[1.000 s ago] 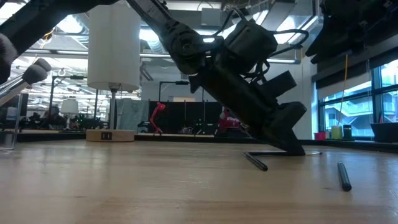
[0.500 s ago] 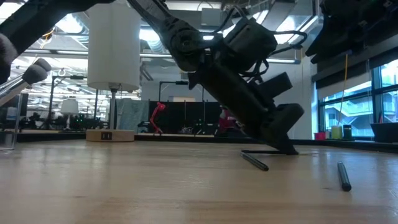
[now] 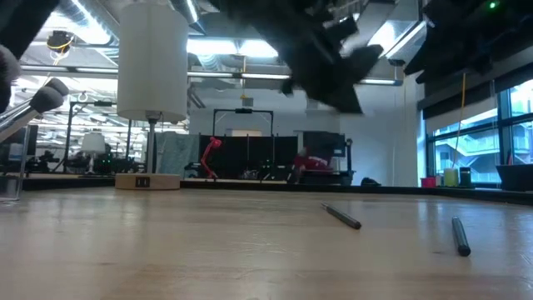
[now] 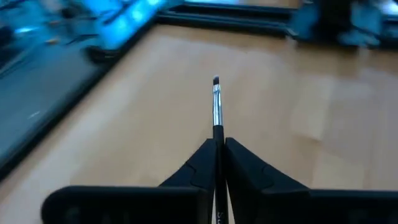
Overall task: Put items in baskets/containers
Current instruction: Put the black eyeshadow brush into the transparent organizer
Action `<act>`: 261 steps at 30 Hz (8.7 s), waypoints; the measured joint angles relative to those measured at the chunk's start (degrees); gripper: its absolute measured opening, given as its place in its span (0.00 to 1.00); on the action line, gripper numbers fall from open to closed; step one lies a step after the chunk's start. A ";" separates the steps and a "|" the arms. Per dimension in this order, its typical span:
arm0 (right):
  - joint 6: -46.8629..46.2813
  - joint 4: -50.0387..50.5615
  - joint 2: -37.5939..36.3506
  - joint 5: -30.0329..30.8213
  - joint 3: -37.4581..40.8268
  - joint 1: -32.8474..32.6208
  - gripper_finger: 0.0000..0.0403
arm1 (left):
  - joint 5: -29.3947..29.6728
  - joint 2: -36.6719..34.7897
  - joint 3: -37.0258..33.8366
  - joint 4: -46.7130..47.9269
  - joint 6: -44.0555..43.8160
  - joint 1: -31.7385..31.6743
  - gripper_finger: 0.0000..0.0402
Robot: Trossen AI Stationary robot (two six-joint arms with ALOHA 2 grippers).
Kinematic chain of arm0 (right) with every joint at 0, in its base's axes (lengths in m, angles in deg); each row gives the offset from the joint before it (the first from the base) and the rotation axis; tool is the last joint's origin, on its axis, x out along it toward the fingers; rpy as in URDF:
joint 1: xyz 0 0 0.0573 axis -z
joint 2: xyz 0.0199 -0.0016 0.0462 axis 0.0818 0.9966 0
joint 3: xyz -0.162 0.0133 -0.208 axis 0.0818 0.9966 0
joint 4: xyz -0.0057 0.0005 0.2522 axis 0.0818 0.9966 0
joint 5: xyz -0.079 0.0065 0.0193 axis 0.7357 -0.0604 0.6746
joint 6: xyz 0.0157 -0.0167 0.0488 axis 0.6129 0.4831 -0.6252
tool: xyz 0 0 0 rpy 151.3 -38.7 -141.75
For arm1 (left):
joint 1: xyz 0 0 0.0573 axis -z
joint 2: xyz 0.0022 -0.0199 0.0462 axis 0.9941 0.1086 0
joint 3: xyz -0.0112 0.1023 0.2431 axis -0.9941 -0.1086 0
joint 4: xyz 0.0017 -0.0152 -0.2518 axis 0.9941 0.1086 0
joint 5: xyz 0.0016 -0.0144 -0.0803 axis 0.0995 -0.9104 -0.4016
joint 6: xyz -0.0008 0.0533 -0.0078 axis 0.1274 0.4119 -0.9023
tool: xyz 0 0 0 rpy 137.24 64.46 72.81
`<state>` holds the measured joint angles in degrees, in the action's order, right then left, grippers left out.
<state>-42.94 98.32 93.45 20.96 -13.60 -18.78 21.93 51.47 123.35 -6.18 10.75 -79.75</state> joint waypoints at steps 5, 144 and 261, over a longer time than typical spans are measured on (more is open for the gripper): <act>2.53 -10.49 -0.80 -0.07 5.23 2.26 0.57 | 10.27 -7.35 0.01 12.98 -7.40 1.83 0.06; 22.21 -49.01 15.98 -17.60 3.78 -2.10 0.11 | -20.55 2.03 -8.52 33.25 -18.48 42.56 0.35; 35.48 -50.04 15.93 -18.80 -0.64 1.59 0.11 | -40.79 0.56 -1.67 44.23 -96.01 48.36 0.04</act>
<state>-7.46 48.28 109.38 2.16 -14.24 -17.18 -18.87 52.03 121.68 38.05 -85.26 -31.39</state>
